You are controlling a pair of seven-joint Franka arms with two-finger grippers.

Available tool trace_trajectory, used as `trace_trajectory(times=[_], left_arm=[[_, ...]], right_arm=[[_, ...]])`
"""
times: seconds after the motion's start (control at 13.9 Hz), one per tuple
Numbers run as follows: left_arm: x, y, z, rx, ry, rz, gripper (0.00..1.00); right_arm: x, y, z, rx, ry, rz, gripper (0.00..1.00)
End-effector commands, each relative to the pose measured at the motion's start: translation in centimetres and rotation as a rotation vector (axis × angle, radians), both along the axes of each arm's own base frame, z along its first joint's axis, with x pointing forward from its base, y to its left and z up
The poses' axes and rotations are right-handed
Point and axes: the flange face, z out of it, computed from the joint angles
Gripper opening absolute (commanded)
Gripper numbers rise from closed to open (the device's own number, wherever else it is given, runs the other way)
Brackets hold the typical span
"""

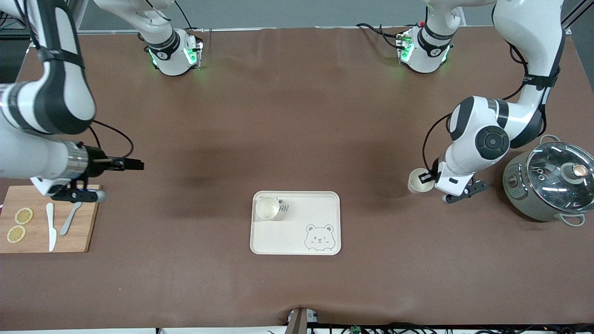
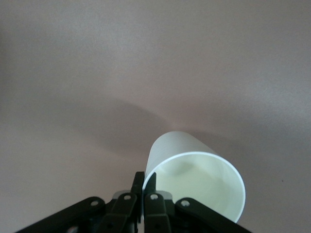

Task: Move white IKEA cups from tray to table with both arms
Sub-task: 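Lower the cup beside the pot while the right gripper reaches the tray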

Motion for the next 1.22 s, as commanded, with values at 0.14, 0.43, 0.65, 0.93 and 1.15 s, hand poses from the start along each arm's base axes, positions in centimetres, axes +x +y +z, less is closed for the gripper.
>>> trace_trajectory(times=[0.14, 0.43, 0.65, 0.93, 1.15], left_arm=[[-0.3, 1.1, -0.3, 0.016, -0.036, -0.010, 0.00], [-1.1, 3.6, -2.1, 0.037, -0.041, -0.006, 0.00], [-1.3, 3.5, -3.3, 0.030, -0.036, -0.012, 0.00], [-0.7, 3.7, -4.9, 0.021, -0.015, -0.014, 0.29], [-0.5, 3.8, -3.8, 0.025, -0.029, -0.007, 1.00]], right_arm=[[0.9, 7.2, -0.9, -0.034, -0.033, -0.102, 1.00], [1.7, 12.3, -4.9, -0.022, -0.056, -0.201, 1.00], [2.1, 15.4, -7.4, -0.032, -0.084, -0.253, 1.00], [2.7, 17.5, -11.1, 0.116, -0.027, -0.394, 1.00], [2.3, 21.8, -13.3, 0.127, -0.068, -0.408, 1.00]])
